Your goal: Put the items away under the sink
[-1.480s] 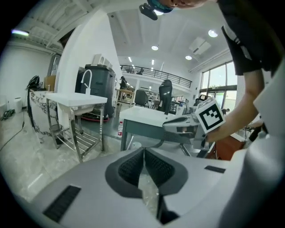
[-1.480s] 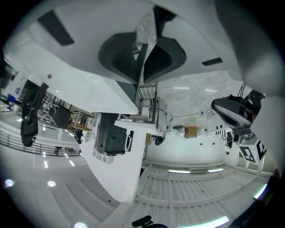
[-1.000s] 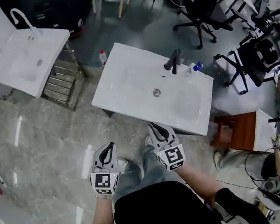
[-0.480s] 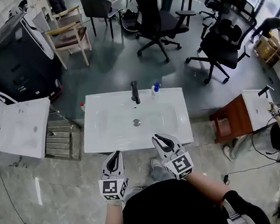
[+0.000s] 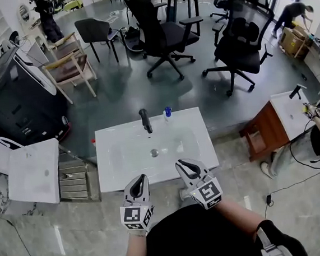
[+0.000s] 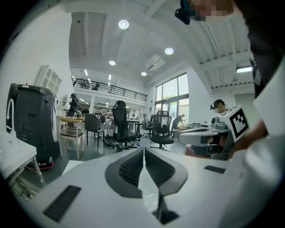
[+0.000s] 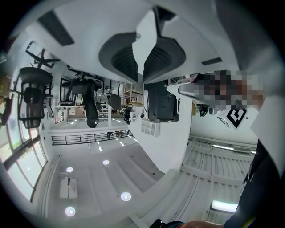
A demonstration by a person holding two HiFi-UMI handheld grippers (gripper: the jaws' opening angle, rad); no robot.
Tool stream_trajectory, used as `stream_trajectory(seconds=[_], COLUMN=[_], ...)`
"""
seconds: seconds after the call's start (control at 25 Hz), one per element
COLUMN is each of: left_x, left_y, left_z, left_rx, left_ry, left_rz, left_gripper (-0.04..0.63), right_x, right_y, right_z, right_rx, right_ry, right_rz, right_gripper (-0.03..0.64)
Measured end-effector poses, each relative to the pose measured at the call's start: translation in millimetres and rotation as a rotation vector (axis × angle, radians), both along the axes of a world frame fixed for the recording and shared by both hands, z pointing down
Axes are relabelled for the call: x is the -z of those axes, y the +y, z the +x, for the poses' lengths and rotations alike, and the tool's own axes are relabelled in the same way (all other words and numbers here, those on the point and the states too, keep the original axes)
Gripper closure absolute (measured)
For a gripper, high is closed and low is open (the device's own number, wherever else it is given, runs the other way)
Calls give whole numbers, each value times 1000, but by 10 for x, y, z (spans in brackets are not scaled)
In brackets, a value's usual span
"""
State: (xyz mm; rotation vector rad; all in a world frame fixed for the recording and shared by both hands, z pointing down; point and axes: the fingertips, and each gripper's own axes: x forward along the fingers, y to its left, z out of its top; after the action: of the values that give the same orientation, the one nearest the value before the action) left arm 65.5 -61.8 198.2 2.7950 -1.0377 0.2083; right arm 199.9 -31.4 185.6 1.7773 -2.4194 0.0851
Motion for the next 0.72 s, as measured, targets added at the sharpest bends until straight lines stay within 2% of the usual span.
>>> stream_trajectory(seconds=[0.28,0.72], left_x=[74,159], left_y=[-21,-94], left_z=[187,225], left_rx=[-18,-23], left_ry=[-8,-13], left_rz=[16,26], left_gripper=[565,565], right_x=[46,116], right_y=[37,9], right_z=[126,180], right_rx=[-6,-19], right_ry=[-4,-19], right_rz=[30,45], right_gripper=[559,559])
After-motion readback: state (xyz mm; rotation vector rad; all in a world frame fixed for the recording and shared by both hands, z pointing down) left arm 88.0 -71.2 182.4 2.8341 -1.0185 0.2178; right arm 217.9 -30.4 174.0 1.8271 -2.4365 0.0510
